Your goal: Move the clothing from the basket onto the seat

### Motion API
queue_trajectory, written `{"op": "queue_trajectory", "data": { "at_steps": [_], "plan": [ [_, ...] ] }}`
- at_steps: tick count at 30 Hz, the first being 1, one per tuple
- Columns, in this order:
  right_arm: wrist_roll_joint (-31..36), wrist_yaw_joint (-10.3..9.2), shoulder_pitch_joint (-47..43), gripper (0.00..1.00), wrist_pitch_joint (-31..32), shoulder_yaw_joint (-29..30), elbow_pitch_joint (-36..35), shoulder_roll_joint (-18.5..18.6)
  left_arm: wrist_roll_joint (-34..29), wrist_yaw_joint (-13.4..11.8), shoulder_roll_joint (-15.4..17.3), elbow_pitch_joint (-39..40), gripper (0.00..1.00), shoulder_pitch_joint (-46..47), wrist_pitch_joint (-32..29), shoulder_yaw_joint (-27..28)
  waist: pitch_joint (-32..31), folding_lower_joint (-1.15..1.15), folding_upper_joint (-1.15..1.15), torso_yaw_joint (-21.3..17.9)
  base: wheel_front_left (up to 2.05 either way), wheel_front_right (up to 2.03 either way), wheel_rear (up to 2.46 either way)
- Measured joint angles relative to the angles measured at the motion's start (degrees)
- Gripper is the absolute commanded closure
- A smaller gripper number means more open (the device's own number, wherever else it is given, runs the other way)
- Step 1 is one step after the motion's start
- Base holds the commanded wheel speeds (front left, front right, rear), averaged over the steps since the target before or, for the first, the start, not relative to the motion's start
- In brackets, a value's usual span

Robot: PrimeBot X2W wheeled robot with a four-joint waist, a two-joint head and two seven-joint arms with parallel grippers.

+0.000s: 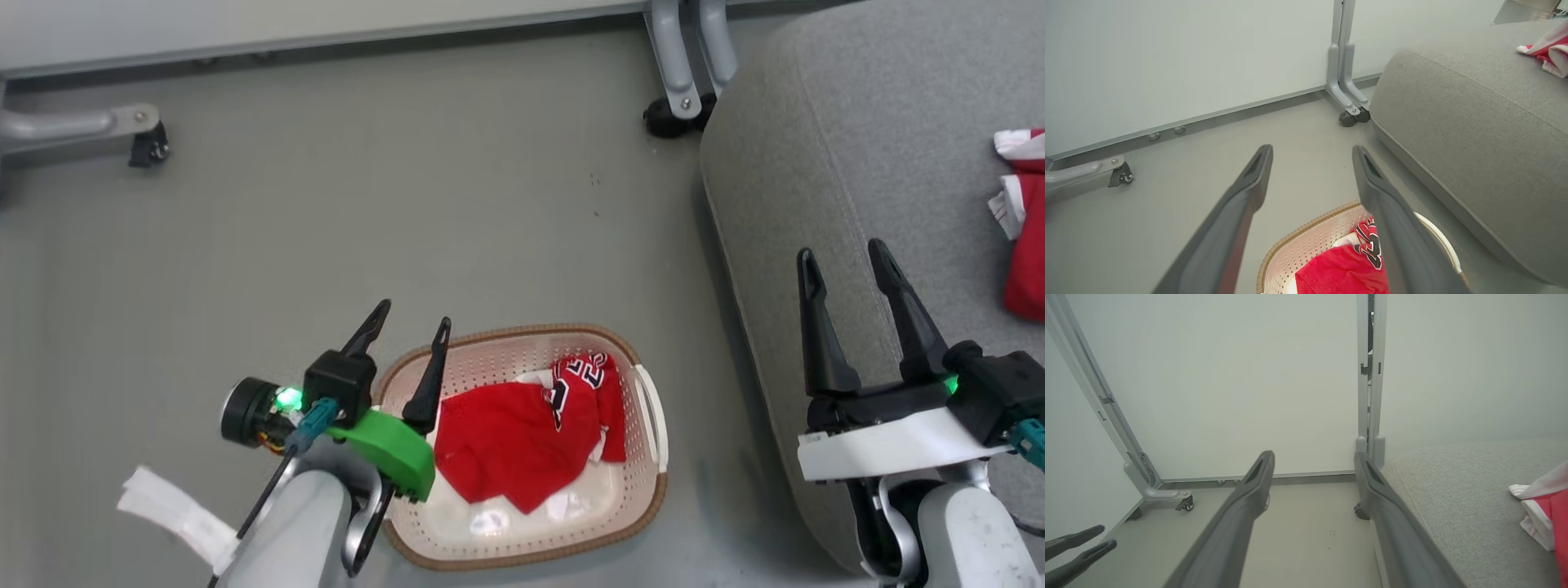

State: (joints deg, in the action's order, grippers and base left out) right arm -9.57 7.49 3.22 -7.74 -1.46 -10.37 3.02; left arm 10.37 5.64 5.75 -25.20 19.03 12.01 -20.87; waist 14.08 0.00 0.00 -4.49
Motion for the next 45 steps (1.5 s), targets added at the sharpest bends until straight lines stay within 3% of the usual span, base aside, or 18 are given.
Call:
{"op": "queue_trajectory", "data": {
  "at_steps": [13,22,30,45],
  "plan": [
    [-1.7,0.0,8.7,0.0,-4.3,-1.1,-0.4,0.0,1.3,1.7,-2.5,-16.4,0.0,16.1,-1.7,-10.3,16.1,0.01,0.0,-3.0,0.0,0.0,0.0],
    [-3.8,0.0,12.7,0.0,-6.5,-2.6,-0.1,0.0,7.6,1.7,-2.8,-23.0,0.0,24.9,-3.2,-19.2,26.5,0.01,0.0,-6.4,0.0,0.0,0.0],
    [-5.9,0.0,13.6,0.0,-7.1,-4.3,0.2,0.0,13.2,1.7,-0.6,-27.2,0.0,29.9,-4.4,-24.9,33.1,0.01,0.0,-11.0,0.0,0.0,0.0],
    [-10.0,0.0,14.1,0.0,-7.3,-6.0,-1.3,-0.1,18.8,1.7,3.2,-35.4,0.0,35.9,-9.4,-30.0,40.4,0.0,0.0,-18.4,0.0,0.0,0.0]
  ]
}}
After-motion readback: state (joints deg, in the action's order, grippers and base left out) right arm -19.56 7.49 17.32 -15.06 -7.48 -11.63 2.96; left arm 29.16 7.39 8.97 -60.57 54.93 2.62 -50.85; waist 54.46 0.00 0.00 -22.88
